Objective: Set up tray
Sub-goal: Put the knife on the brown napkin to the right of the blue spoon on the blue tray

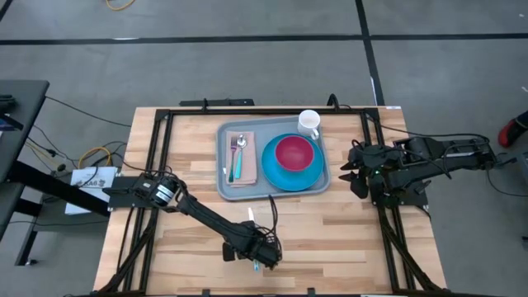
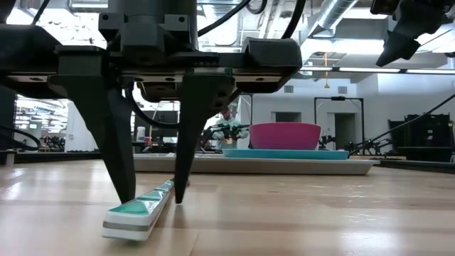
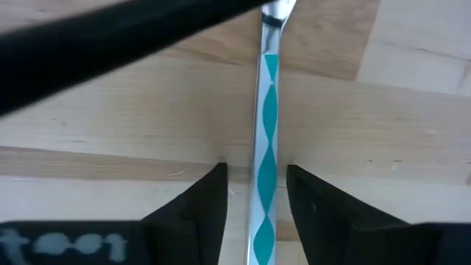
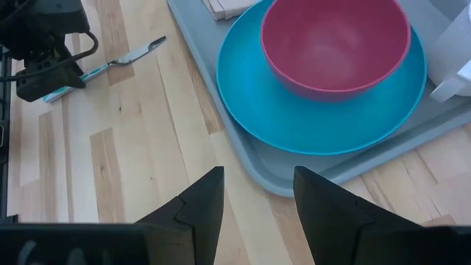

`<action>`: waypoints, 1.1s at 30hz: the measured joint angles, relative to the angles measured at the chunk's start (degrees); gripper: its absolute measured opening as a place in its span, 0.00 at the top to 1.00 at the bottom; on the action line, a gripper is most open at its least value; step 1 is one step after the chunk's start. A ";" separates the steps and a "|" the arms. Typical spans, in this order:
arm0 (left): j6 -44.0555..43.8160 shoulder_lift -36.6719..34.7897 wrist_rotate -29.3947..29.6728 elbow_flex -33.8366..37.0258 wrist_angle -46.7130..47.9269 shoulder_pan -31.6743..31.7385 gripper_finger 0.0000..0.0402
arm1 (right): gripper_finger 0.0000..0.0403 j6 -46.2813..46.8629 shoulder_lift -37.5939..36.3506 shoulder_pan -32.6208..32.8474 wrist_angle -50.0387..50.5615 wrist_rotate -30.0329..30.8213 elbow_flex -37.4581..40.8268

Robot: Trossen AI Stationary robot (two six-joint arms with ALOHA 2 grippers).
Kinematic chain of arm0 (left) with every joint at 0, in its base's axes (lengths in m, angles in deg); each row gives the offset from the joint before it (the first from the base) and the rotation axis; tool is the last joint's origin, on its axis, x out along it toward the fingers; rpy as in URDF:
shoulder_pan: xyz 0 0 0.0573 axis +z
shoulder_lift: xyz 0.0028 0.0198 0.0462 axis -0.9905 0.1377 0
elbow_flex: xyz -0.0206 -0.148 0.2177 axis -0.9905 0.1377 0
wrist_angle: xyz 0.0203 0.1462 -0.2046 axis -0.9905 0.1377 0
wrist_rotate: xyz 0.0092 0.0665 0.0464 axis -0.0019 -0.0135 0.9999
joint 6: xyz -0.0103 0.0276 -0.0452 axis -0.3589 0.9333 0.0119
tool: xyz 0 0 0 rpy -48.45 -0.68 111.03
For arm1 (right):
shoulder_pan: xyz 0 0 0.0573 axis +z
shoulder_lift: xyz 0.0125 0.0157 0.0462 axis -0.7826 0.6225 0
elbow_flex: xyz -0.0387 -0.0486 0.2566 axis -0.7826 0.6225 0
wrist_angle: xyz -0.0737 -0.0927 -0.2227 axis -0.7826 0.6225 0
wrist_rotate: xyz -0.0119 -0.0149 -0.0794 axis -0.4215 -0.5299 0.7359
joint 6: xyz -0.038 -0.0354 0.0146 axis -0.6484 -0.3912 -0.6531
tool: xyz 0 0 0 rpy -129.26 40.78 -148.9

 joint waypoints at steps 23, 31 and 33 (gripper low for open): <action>4.84 0.78 10.70 -19.50 24.94 2.35 0.97 | 0.62 -0.02 -0.02 0.02 -0.04 0.09 0.00; 11.69 0.01 18.56 -28.91 37.64 7.64 0.97 | 0.62 -0.02 0.00 0.01 -0.04 0.09 0.00; 16.84 -0.44 18.41 -28.91 36.96 10.47 0.97 | 0.62 -0.02 -0.02 0.00 -0.04 0.10 0.00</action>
